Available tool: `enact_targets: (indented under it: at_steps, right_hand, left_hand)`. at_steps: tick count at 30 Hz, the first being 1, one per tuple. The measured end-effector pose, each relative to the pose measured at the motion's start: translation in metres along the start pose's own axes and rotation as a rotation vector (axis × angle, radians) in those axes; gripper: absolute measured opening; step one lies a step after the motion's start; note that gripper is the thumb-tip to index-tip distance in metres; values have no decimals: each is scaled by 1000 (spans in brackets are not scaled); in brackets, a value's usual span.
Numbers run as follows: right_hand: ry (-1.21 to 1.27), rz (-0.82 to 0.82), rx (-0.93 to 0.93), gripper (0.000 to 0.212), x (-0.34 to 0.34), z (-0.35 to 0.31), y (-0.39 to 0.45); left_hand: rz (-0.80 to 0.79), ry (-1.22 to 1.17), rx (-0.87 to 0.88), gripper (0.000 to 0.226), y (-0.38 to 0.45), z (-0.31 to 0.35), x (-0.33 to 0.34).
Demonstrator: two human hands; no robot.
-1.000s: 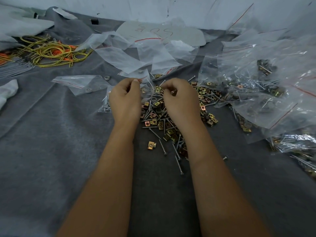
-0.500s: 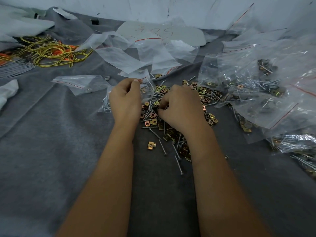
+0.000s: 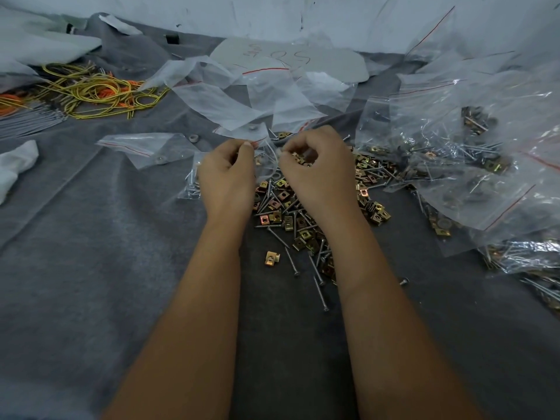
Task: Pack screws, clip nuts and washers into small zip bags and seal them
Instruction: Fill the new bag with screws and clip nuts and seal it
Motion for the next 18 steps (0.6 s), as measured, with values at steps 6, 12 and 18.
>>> enact_targets:
  at_steps: [6,12,18]
  right_hand:
    - [-209,-94,42,22,15,8,9]
    - [-676,-216,-99,23,28,8,19]
    - [-701,-265,-129,18,34,1,28]
  left_hand:
    - [105,-63,-10,31,2,2,-4]
    - [82,-77,8,34,-1,4,-4]
    - [67,-88,-13,32,-1,2,-5]
Point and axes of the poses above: each hand's wrist, its own y-axis towards the middle knuckle, its own x-axis out of the palm, z = x × y, the point moved 1 cm from there along y, towards the middle knuckle, and after that the axes turned 3 degrees about -y, right-handed, at the moved point
